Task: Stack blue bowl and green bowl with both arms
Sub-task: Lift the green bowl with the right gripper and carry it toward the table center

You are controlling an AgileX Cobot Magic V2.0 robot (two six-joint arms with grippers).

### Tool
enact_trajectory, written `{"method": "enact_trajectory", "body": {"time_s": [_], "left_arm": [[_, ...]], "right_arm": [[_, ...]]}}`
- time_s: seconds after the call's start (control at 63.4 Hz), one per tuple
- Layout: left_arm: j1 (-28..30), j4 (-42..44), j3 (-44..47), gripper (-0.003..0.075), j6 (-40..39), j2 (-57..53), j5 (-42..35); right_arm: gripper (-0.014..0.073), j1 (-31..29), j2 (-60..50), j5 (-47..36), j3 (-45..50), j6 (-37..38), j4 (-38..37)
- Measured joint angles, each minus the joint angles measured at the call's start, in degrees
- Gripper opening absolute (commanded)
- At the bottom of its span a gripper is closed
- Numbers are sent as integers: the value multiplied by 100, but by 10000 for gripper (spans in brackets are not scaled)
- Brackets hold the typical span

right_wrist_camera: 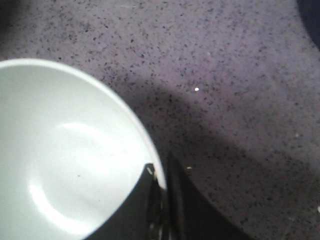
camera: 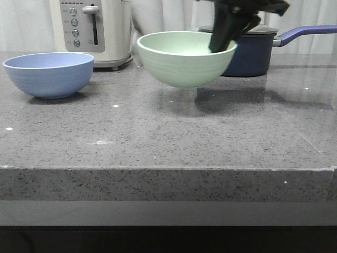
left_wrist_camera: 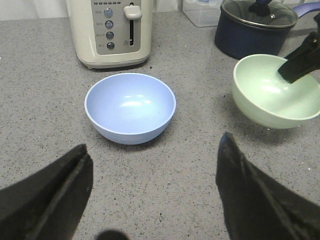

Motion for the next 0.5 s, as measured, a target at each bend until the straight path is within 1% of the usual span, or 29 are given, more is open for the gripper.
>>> {"method": "enact_trajectory", "body": {"time_s": [0.331,0.426,0.505], "left_arm": [[0,0,0,512,0,0,0],[0,0,0,512,0,0,0],[0,0,0,512,0,0,0]], "right_arm": [[-46,55,302,-165,0,26,-32],[14,55,334,-179,0,35,-32],[115,55,334,-179,0,35,-32]]}}
